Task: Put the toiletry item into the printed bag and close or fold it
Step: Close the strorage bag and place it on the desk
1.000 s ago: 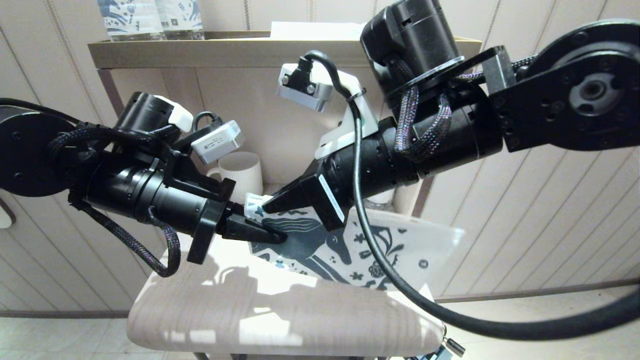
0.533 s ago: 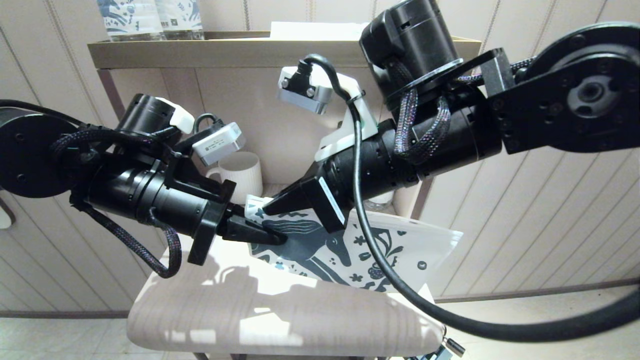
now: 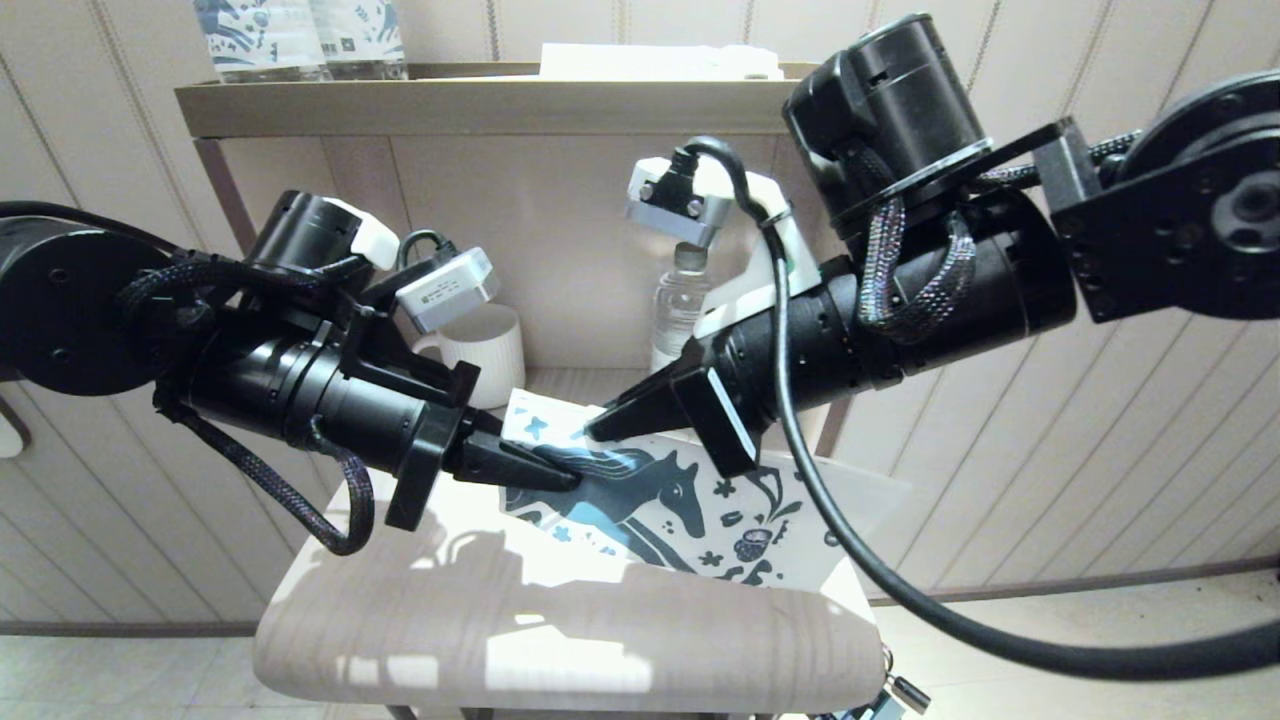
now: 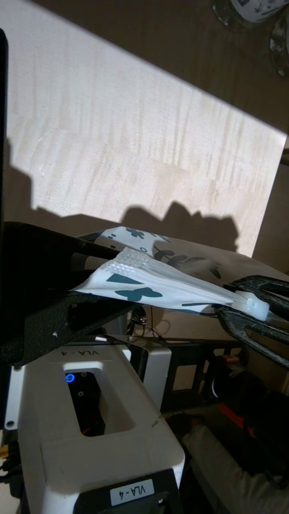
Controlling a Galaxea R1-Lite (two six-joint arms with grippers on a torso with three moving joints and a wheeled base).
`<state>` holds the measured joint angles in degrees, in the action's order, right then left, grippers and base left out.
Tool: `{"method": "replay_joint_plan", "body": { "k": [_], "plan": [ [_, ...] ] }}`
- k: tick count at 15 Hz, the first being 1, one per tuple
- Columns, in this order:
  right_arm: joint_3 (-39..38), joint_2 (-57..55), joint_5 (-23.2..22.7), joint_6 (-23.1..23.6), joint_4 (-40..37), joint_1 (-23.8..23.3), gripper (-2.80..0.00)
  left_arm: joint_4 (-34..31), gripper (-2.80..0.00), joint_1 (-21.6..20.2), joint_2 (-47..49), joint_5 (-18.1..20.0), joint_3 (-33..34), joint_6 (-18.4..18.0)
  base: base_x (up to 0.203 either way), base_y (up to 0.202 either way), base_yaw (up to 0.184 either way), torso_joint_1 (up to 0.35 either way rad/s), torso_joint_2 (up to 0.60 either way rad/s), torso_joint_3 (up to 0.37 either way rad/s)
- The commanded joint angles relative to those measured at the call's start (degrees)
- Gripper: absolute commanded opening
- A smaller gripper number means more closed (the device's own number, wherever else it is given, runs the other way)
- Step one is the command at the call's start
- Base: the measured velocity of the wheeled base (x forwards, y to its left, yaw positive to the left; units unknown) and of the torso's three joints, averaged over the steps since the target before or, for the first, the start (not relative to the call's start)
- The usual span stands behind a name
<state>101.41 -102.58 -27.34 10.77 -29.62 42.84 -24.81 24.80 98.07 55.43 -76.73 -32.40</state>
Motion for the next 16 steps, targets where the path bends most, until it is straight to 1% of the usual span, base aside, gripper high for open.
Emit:
{"method": "replay_joint_plan", "body": {
  "k": [1,5,8,10,13,16],
  "plan": [
    [-1.8,2.4,-0.1,0.3,-0.2,-0.5,-2.80,-0.2,-2.80,0.0,0.4,0.3,-0.1,-0.2,0.000,0.000,0.000,0.000,0.00,0.000],
    [-7.4,6.9,-0.1,0.5,-0.1,-3.1,-2.80,0.3,-2.80,-0.2,0.7,0.4,0.1,-0.1,0.000,0.000,0.000,0.000,0.00,0.000],
    [-12.8,11.1,-0.2,1.6,-0.1,-6.6,-2.80,0.7,-2.80,-0.8,1.2,0.5,0.0,-0.1,0.000,0.000,0.000,0.000,0.00,0.000],
    [-17.2,14.3,-0.9,2.2,-0.1,-9.3,-2.80,0.7,-2.80,-1.5,1.9,1.8,-0.2,-0.1,0.000,0.000,0.000,0.000,0.00,0.000],
    [-22.8,18.6,-1.3,2.4,0.0,-12.4,-2.80,1.1,-2.80,-2.4,2.7,2.1,-0.4,-0.1,0.000,0.000,0.000,0.000,0.00,0.000],
    [-25.3,20.2,-1.2,2.3,0.0,-12.7,-2.80,1.3,-2.80,-2.5,3.1,2.2,-0.4,0.0,0.000,0.000,0.000,0.000,0.00,0.000]
  ]
}}
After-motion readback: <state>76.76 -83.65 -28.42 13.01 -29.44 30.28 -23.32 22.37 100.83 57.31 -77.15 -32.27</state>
